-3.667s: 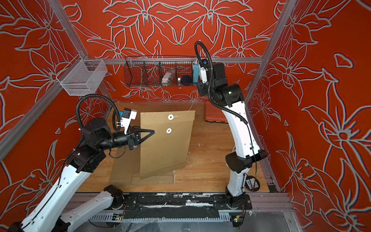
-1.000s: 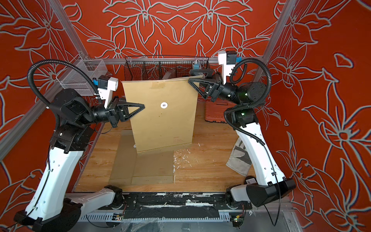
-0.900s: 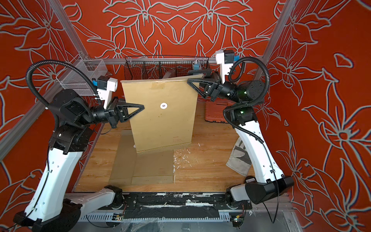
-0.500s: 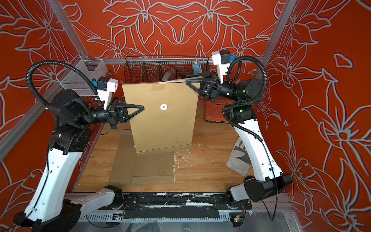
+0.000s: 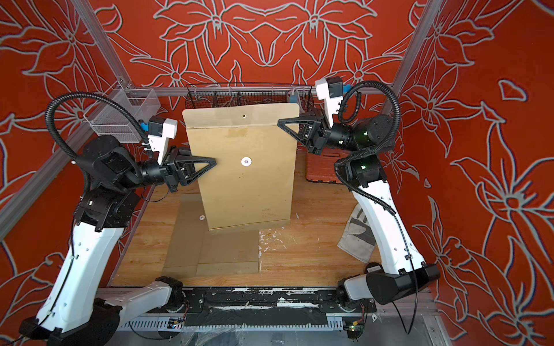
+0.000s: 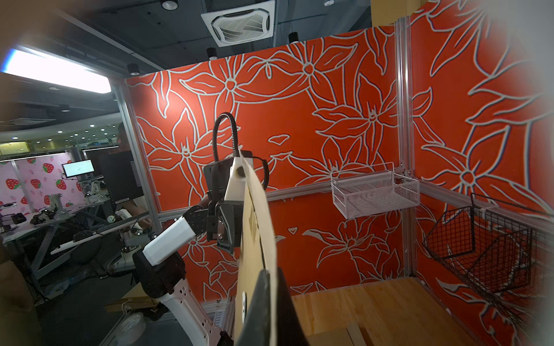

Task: Open the file bag
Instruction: Place the file bag at the center of the board.

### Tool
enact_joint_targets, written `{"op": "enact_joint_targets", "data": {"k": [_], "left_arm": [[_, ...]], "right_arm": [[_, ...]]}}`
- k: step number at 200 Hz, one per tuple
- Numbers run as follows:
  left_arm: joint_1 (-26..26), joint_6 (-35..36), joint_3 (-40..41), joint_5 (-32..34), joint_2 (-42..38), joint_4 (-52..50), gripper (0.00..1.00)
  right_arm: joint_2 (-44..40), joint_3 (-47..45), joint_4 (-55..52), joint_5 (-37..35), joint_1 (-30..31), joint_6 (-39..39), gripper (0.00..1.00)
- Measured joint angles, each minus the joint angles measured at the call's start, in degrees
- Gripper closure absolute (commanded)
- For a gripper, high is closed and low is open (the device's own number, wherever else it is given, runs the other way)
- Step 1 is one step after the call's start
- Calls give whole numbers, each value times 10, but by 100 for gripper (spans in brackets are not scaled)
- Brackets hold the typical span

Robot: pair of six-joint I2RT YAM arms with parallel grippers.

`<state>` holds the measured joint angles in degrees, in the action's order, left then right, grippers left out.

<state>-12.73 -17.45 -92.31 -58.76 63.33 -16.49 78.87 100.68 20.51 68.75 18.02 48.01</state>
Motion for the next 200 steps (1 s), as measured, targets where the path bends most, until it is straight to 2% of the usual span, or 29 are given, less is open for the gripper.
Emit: {"op": "enact_joint_targets", "data": {"k": [17, 45, 75, 98, 137, 162, 200], "left_arm": [[0, 16, 14, 56, -12, -28, 21], [0, 29, 69, 177, -42, -78, 14], [0, 11, 177, 292, -75, -117, 13], [0, -29, 271, 342, -89, -131, 17], [0, -91, 372, 400, -48, -135, 39], [0, -116, 394, 436, 29, -121, 57], [1, -137, 388, 455, 177, -78, 83]], "right_arm": [[-31, -10, -97, -41, 1, -73, 100], [-93, -51, -225, -134, 1, -160, 100], [-144, -116, -302, -209, 1, -203, 100], [-153, -146, -351, -246, 1, -222, 100], [-160, -187, -394, -272, 1, -234, 100], [-172, -206, -408, -274, 1, -235, 100], [-189, -225, -410, -268, 1, -230, 100]]}}
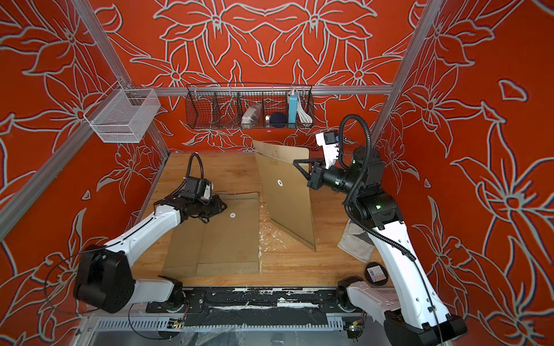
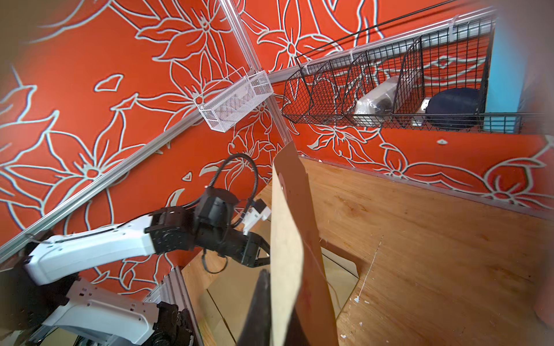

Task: Open the file bag
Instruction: Place the file bag at the center of the board.

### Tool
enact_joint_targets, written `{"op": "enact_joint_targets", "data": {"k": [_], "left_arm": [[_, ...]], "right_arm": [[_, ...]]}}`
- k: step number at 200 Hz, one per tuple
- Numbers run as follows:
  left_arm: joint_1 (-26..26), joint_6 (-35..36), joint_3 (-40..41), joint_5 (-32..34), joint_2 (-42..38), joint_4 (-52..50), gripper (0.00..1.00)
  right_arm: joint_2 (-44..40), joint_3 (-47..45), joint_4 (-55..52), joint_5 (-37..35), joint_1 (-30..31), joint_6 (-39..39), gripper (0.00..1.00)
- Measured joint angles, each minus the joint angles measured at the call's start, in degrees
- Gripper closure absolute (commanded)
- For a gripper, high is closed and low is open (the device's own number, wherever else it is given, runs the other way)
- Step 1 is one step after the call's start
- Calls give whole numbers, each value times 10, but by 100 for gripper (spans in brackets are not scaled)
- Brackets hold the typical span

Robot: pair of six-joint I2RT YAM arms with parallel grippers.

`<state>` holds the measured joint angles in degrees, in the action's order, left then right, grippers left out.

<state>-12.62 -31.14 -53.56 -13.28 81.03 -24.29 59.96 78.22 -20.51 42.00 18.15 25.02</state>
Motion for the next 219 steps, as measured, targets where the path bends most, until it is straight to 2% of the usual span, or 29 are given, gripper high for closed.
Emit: {"op": "enact_joint_targets", "data": {"k": [22, 48, 83, 119, 139, 173, 194, 219], "left_arm": [[4, -4, -20, 7, 68, 16, 94], [15, 2, -58, 13, 120, 29, 100], [28, 3, -99, 24, 182, 41, 100], [31, 3, -110, 36, 229, 34, 100], [32, 2, -113, 42, 242, 26, 100], [32, 2, -118, 48, 247, 19, 100], [32, 2, -120, 52, 248, 17, 100], [32, 2, -120, 55, 248, 15, 100]], "right_arm": [[-3, -14, 8, 10, 0, 13, 100], [-3, -31, 30, 24, 5, 40, 100], [-3, -54, 61, 36, 39, 72, 100], [-9, -71, 85, 49, 104, 97, 100], [-29, -83, 104, 55, 119, 111, 100], [-47, -86, 73, -13, 117, 106, 100], [-6, -106, 72, -37, 99, 105, 100], [125, -151, 101, -32, 68, 114, 100]]}}
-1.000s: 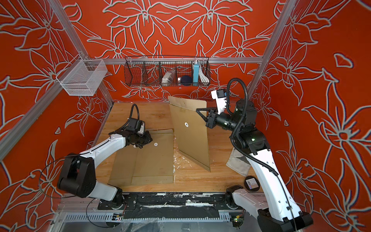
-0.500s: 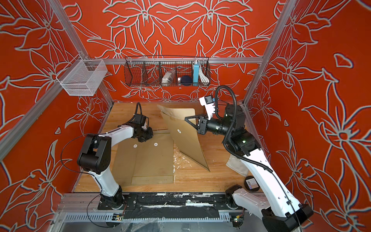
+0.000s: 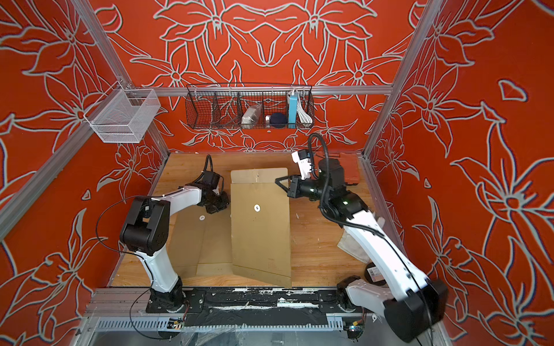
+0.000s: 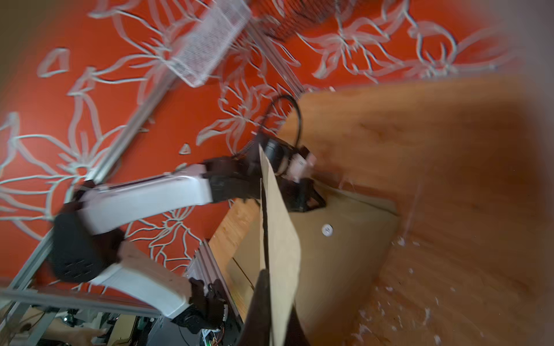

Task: Open the file bag
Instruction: Place the file bag at the center of the board.

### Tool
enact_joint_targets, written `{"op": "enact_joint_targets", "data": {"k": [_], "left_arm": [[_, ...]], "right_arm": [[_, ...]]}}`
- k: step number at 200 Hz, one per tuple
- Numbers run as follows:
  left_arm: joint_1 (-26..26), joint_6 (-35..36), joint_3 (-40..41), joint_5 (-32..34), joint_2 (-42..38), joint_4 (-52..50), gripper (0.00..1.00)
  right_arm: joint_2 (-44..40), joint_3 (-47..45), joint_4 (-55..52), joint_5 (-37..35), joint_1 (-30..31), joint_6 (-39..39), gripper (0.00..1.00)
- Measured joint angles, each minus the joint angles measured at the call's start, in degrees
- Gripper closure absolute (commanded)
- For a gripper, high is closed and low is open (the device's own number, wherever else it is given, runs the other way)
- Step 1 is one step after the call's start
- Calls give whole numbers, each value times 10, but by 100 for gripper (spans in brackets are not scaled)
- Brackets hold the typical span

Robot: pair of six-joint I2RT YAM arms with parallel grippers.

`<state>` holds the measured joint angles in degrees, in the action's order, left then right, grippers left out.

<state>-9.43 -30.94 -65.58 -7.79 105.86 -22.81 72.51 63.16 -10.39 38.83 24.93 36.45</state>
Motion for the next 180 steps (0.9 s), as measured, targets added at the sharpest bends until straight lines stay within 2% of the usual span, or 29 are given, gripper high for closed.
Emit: {"op": "enact_joint_targets", "data": {"k": [16, 31, 76, 126, 180], "left_arm": [[0, 0, 0, 1, 0, -1, 100], [0, 0, 0, 1, 1, -1, 100], [0, 0, -2, 0, 3, -2, 100], [0, 0, -5, 0, 5, -4, 100], [0, 0, -5, 0, 6, -5, 100]], "right_arm": [[94, -21, -6, -9, -17, 1, 100], [144, -25, -25, -14, -28, -1, 100], [183, 30, -36, -12, -36, -26, 100], [282, 101, -52, -3, -43, -61, 100], [346, 145, -82, -3, -44, -93, 100]]}}
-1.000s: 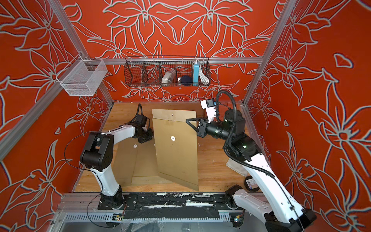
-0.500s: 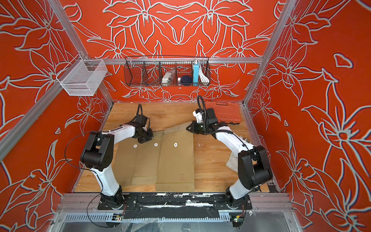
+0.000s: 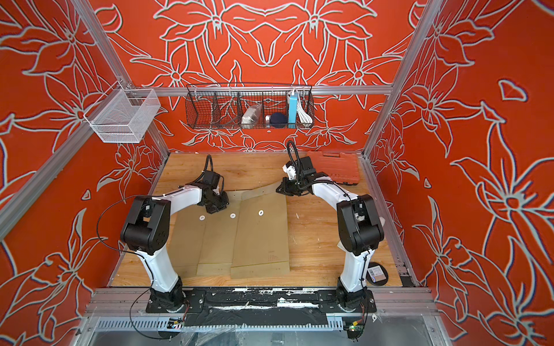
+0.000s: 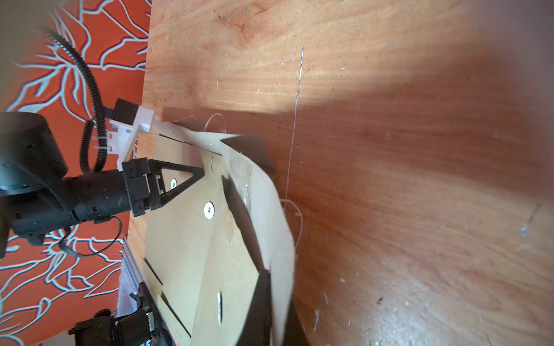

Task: Open the file bag
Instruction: Place the file bag at the center of the board.

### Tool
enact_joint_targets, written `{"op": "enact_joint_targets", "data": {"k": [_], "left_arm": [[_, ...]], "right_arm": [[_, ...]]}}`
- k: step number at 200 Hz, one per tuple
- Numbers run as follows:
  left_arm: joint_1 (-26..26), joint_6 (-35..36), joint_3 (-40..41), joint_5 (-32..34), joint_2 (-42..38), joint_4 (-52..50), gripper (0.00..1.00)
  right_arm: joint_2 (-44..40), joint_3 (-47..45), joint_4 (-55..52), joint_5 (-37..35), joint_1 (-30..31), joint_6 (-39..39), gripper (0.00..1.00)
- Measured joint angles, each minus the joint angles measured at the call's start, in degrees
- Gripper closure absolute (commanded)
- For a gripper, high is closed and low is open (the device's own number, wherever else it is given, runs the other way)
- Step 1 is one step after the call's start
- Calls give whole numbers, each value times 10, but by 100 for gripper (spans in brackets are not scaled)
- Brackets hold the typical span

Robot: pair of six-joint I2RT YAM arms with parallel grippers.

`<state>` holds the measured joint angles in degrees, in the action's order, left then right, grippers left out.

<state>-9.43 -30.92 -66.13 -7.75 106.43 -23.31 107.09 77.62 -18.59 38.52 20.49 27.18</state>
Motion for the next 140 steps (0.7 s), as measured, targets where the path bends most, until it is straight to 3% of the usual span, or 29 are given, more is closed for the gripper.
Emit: {"op": "enact_joint_targets", "data": {"k": [68, 101, 140], "left_arm": [[0, 0, -2, 0, 2, 0, 100], [0, 1, -2, 0, 2, 0, 90], [0, 4, -2, -4, 2, 7, 76]], "right_arm": [[54, 34, -20, -5, 0, -34, 100], [72, 35, -26, -12, -2, -43, 100], [86, 43, -32, -25, -8, -55, 88]]}}
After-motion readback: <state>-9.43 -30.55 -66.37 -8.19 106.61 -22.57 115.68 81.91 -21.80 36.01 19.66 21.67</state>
